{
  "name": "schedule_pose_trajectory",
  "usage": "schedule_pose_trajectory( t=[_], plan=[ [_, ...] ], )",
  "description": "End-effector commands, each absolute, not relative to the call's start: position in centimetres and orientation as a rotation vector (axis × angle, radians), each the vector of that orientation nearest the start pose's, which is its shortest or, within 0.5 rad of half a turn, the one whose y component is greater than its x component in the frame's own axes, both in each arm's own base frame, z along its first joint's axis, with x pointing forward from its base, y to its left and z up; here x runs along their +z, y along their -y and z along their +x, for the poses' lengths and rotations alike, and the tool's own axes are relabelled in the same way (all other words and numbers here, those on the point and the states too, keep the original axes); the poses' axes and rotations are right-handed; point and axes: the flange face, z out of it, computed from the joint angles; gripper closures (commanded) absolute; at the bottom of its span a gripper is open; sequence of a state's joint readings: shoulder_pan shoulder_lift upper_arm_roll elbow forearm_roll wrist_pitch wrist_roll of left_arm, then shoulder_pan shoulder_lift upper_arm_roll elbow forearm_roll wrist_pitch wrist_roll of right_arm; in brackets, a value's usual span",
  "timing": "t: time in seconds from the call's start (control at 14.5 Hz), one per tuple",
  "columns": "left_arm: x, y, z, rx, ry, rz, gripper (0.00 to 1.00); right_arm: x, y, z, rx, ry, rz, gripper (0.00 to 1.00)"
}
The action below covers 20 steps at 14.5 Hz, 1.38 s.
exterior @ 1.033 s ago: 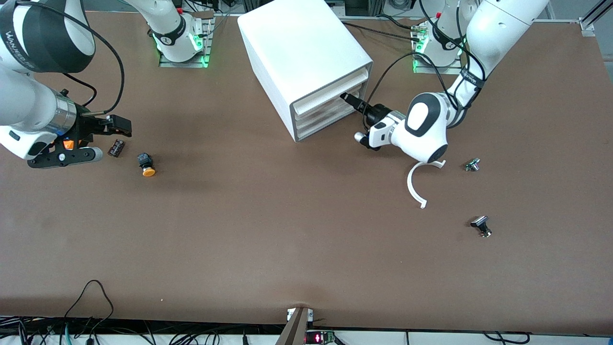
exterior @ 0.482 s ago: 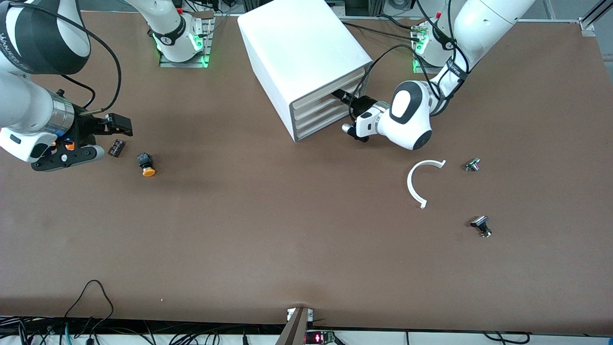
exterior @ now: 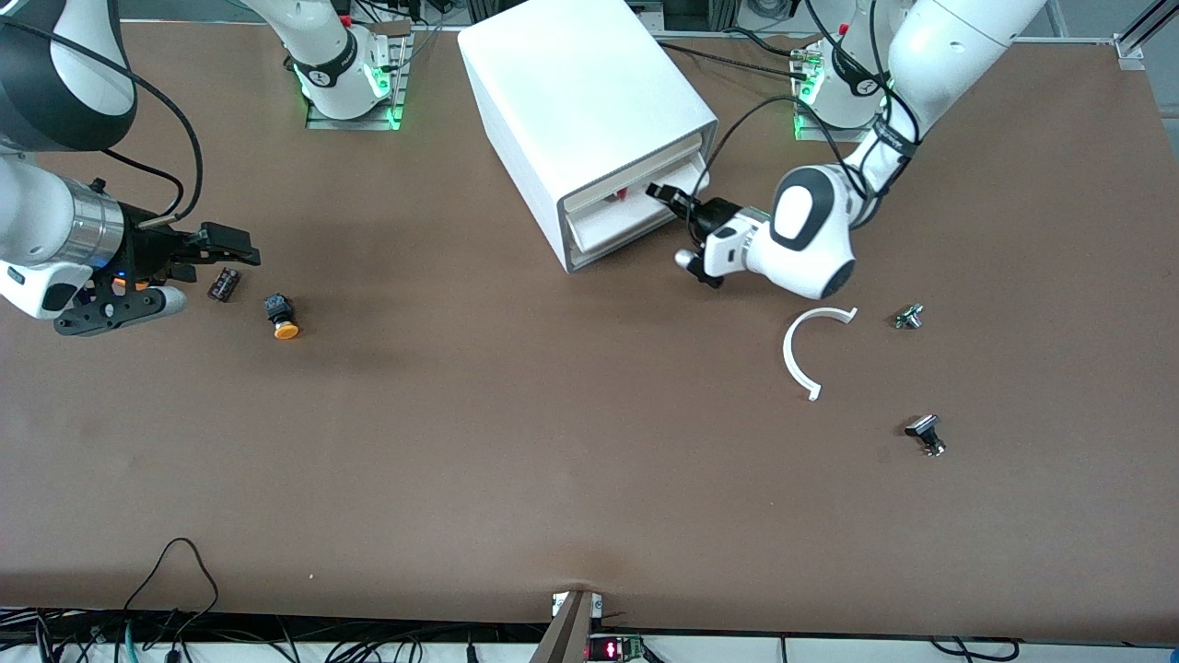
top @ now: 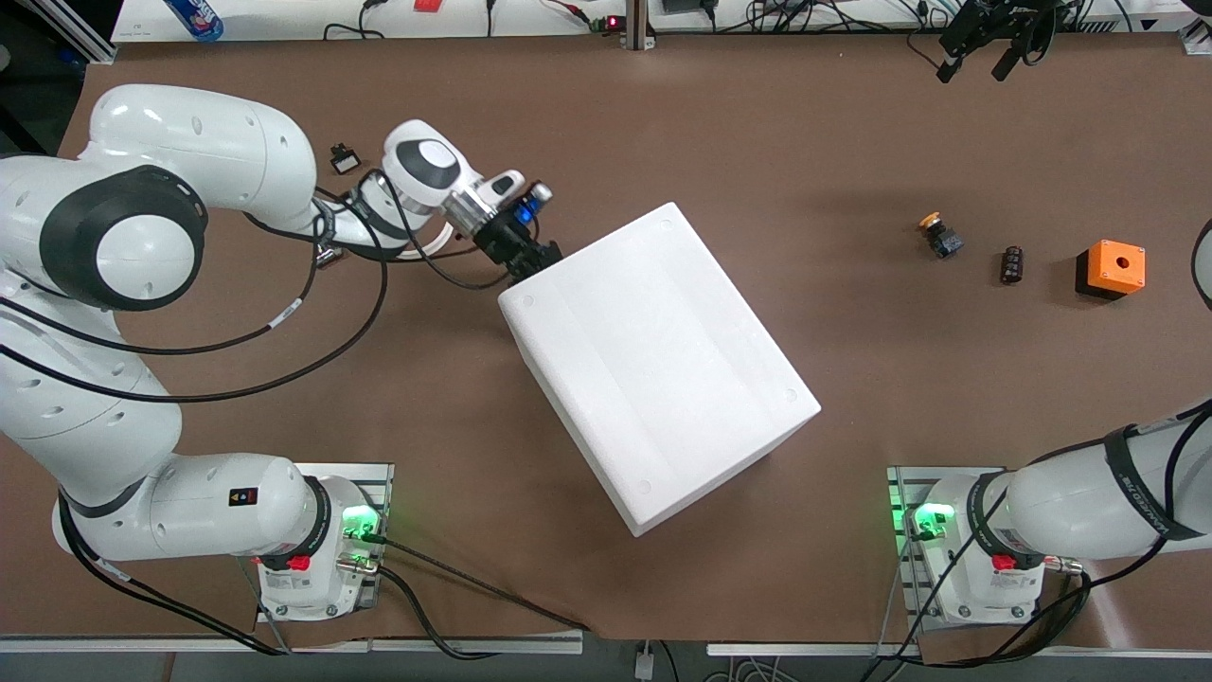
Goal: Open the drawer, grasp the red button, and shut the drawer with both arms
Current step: 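Pull the drawer open with the left gripper while the right gripper approaches, then release the drawer with the left gripper while the right gripper reaches in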
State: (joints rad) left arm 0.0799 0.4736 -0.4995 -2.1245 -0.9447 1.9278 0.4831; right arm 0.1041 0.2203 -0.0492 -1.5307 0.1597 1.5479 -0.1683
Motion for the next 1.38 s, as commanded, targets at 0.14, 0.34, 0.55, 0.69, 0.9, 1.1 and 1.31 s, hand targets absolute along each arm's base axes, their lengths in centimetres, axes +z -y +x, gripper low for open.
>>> schedule_pose_trajectory(
  t=[0.14,0.34,0.55,0.69,0.9,1.1,1.31],
  plan=[
    [21.7,21.7,51.7,-0.482,0.219,2.171,1.0,50.7,-9.6,61.9,0.197,0.463,-2.926,0.01],
    [23.3,20.5,54.3,-0.406,0.303,2.25,1.0,50.3,-12.3,62.7,0.12,0.634,-2.897,0.01],
    [23.9,19.8,55.0,-0.385,0.3,2.262,0.02,50.0,-17.4,63.2,0.094,0.832,-2.863,0.01],
    [24.3,19.1,55.4,-0.37,0.281,2.263,0.01,50.1,-21.3,63.9,0.043,0.915,-2.842,0.01],
    [25.5,17.8,56.5,-0.282,0.26,2.298,0.01,49.0,-27.6,64.6,-0.02,1.253,-2.697,0.01],
    [27.8,15.8,58.7,-0.095,0.27,2.404,0.01,48.6,-33.1,63.1,-0.051,1.436,-2.575,0.01],
    [34.2,9.0,61.7,0.14,0.203,2.481,0.01,48.1,-38.8,59.9,-0.024,1.559,-2.499,0.01]
  ],
)
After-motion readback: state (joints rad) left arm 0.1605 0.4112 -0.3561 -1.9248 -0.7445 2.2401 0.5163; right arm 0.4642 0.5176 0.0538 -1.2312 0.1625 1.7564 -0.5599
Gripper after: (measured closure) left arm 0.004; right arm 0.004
